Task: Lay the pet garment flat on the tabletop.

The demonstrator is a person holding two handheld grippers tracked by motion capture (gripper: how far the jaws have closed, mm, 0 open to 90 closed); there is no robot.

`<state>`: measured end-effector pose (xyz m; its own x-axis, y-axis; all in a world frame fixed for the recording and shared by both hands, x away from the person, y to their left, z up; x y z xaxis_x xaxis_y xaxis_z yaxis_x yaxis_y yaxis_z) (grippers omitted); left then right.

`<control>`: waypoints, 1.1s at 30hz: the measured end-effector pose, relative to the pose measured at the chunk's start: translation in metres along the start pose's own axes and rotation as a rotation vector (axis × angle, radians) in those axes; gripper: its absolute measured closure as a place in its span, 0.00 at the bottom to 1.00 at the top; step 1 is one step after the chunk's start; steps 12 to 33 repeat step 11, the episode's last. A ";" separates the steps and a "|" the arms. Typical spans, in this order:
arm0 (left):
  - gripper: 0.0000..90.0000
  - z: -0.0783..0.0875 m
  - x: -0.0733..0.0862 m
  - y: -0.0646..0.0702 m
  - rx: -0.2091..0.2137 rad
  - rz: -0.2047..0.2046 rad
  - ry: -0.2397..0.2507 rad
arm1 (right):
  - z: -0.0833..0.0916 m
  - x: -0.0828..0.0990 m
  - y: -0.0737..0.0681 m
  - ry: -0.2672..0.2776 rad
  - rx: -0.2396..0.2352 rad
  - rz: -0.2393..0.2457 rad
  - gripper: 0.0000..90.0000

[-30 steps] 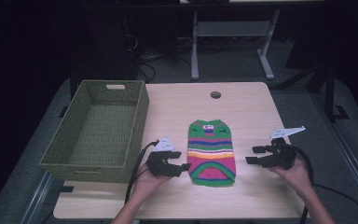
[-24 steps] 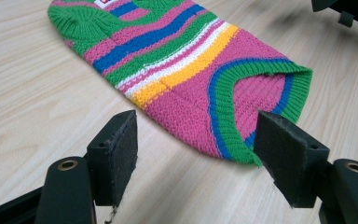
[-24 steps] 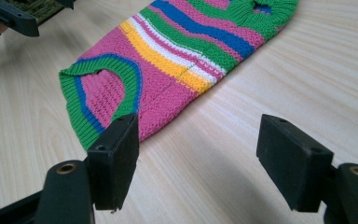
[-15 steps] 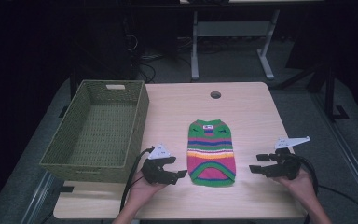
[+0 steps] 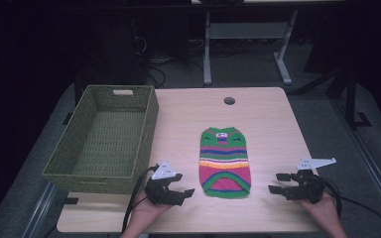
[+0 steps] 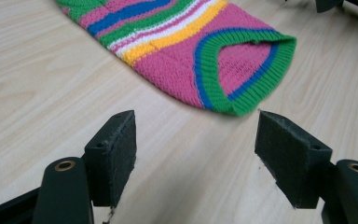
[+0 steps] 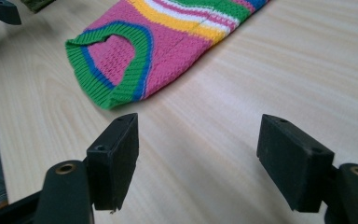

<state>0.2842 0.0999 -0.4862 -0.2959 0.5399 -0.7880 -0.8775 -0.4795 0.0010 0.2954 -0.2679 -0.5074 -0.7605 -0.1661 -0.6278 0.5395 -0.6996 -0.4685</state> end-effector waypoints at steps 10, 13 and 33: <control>0.31 0.008 0.010 0.008 -0.024 0.007 0.044 | 0.012 0.016 -0.015 0.077 0.000 0.006 0.32; 0.31 0.008 0.009 0.008 -0.023 0.018 0.055 | 0.013 0.017 -0.016 0.081 -0.009 0.003 0.32; 0.31 0.008 0.009 0.008 -0.023 0.018 0.055 | 0.013 0.017 -0.016 0.081 -0.009 0.003 0.32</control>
Point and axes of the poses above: each handheld gripper's, and its own axes: z roughly backward along the jaws, x roughly out of its underside, y roughly to its right, the point moved 6 cm from there along -z, roughly forward along the jaws, and after that the axes turned 12 degrees about -z, right-handed, at the moved point
